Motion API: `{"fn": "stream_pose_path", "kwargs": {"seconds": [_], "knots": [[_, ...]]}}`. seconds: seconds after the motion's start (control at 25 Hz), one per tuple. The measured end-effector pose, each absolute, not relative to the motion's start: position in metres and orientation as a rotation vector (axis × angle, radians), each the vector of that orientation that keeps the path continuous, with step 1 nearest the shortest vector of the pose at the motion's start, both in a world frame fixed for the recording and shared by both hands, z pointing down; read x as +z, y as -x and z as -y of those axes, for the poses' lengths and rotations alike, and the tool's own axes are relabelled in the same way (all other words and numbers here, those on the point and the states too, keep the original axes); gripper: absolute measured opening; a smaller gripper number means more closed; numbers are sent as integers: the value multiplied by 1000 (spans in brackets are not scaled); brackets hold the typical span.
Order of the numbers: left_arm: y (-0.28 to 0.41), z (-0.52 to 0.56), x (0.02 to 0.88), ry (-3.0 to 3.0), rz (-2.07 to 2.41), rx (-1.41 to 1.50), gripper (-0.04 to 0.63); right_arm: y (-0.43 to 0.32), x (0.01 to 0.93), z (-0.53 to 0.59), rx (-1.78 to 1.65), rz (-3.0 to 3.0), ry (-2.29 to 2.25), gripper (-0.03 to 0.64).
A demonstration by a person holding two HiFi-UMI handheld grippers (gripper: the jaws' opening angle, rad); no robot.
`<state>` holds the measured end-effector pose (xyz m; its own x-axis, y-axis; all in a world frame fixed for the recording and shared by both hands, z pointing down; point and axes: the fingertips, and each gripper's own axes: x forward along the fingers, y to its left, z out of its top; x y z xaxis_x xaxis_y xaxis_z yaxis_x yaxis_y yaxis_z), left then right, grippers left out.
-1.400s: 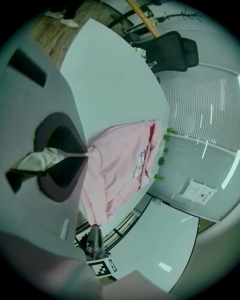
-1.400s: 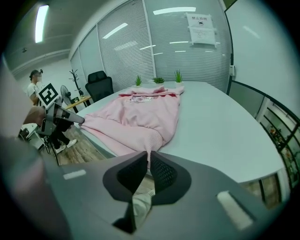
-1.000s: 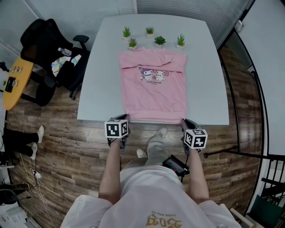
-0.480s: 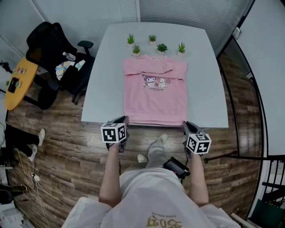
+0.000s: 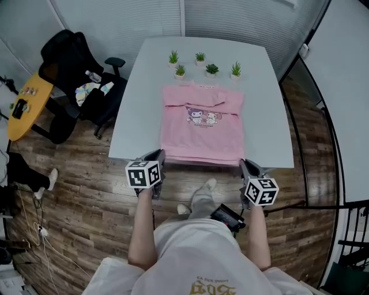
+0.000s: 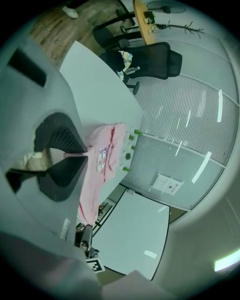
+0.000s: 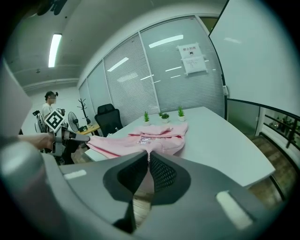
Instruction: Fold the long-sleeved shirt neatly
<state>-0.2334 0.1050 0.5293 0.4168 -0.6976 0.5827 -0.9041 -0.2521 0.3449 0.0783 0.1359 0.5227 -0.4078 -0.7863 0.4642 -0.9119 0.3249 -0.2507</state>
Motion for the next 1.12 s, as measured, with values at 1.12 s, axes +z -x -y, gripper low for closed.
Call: {"fn": "stream_pose_path", "kwargs": {"seconds": [1.12], "knots": [[238,-88,473,-2206,1477,568,32,-74,477,-118,484,2241,-1723,26]]}}
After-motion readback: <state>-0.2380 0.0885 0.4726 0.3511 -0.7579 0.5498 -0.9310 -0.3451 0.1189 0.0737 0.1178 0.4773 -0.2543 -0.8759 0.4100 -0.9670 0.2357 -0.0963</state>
